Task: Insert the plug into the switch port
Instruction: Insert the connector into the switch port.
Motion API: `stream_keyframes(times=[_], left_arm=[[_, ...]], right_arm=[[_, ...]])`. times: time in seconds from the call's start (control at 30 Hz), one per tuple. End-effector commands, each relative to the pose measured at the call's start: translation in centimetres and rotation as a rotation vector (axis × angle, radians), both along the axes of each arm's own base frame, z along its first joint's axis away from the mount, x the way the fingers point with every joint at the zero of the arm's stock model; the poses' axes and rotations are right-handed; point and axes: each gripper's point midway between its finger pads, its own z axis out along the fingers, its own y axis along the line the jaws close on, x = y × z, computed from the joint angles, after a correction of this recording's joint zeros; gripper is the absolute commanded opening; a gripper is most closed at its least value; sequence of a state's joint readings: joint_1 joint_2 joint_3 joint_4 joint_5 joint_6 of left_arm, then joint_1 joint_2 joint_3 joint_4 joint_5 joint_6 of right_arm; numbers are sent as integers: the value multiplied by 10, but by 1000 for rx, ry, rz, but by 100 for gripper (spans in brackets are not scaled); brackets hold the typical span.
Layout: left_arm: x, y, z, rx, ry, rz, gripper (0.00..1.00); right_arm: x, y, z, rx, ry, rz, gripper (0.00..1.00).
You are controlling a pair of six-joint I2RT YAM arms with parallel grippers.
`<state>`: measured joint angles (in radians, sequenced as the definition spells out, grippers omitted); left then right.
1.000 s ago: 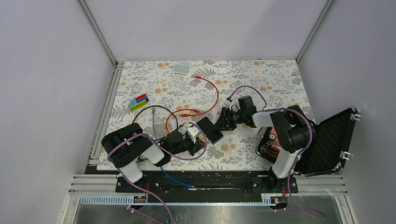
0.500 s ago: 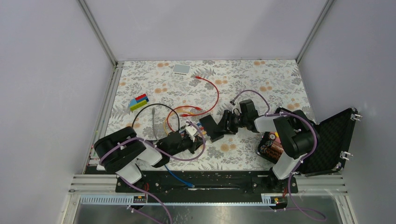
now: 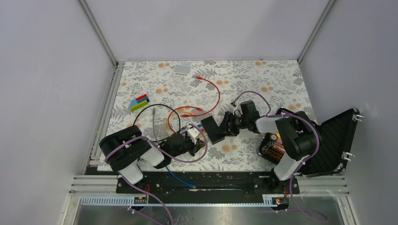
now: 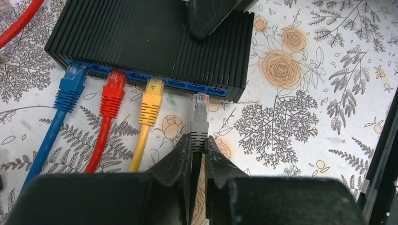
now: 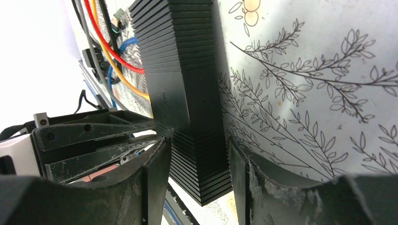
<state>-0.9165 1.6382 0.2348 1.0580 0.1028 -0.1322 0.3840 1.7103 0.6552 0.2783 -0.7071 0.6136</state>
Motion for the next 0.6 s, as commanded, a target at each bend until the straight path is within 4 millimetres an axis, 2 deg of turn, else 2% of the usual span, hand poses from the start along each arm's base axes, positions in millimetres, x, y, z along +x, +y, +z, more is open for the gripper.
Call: stream_keyframes(times=[0.0,0.1,0.2,0.57], left_arm=[[4,-3,18,-66,-51,18,0],[5,-3,20,-67,-53,15,0],[6,-4,23,-68,-63,16,0],[11,-7,13,-13,-86,-2,0]], right_arm=[[-23,-24,-24,-190,65,15,56],[-22,-36,-20,-263,37,6,63],[-18,-38,-11,-274,2,0,65],[-4,-16,-9,-184,-29,120,60]])
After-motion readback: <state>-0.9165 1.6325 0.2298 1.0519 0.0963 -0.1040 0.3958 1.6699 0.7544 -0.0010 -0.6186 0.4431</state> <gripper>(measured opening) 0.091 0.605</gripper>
